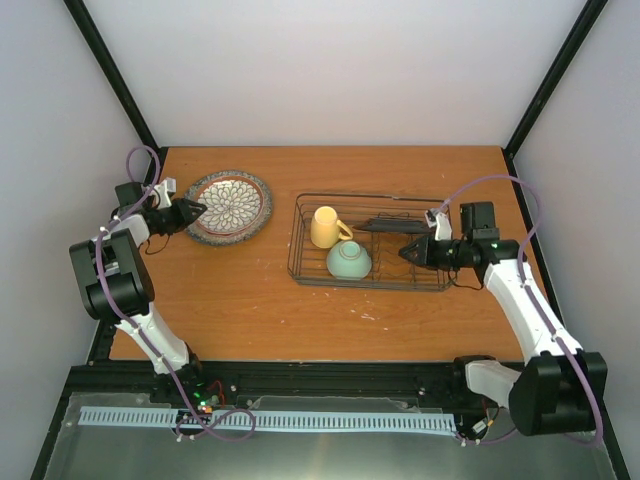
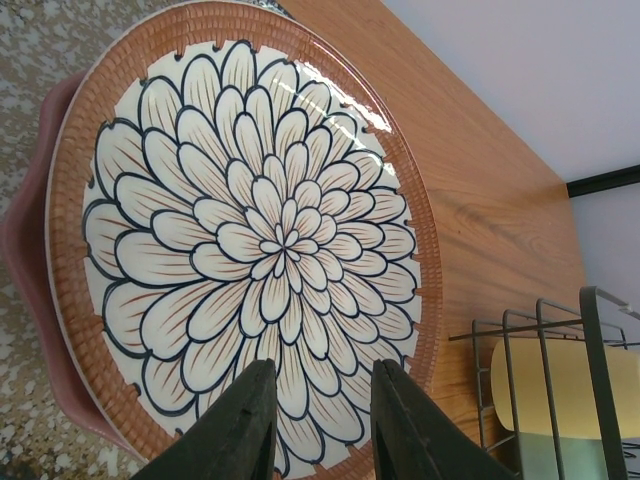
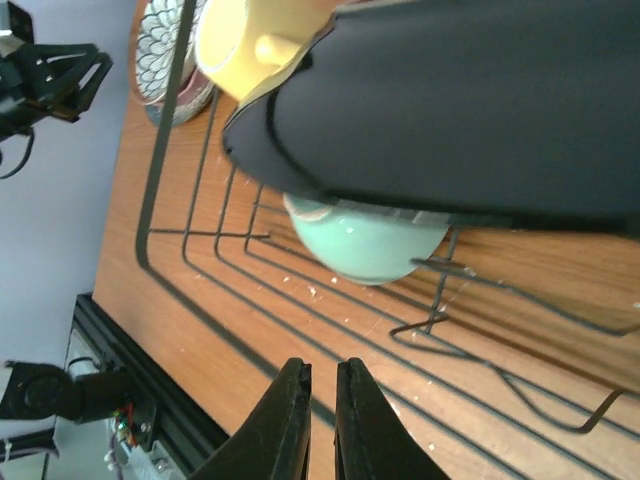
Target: Load the mixed dishes into the dish rack
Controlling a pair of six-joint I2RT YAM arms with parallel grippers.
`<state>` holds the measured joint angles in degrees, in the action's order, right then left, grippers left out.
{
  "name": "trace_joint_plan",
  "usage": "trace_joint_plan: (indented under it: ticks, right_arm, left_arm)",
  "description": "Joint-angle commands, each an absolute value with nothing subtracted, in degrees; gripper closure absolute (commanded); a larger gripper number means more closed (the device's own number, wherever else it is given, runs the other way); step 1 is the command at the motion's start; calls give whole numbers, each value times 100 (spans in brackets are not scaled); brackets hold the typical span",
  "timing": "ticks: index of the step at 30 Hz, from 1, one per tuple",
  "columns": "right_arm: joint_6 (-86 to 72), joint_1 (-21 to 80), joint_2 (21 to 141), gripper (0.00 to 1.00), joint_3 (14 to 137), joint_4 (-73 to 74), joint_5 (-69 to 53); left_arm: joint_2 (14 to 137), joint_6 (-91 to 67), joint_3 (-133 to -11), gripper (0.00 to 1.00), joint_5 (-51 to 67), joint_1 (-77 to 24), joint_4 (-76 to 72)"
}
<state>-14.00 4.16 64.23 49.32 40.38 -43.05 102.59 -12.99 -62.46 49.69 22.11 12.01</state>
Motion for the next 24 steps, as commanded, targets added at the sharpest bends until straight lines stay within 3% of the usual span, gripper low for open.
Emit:
trace_joint_plan:
  ticks: [1, 24]
  right_arm:
    - [-1457, 404, 6750, 89, 5217, 3565, -3957]
    - [-2110, 421, 8398, 88, 5946, 1820, -2731]
  left_arm:
    - [10186, -1301, -6344, 73, 4961, 2232, 1116]
    - [10351, -1195, -6583, 73, 4777, 2232, 1259]
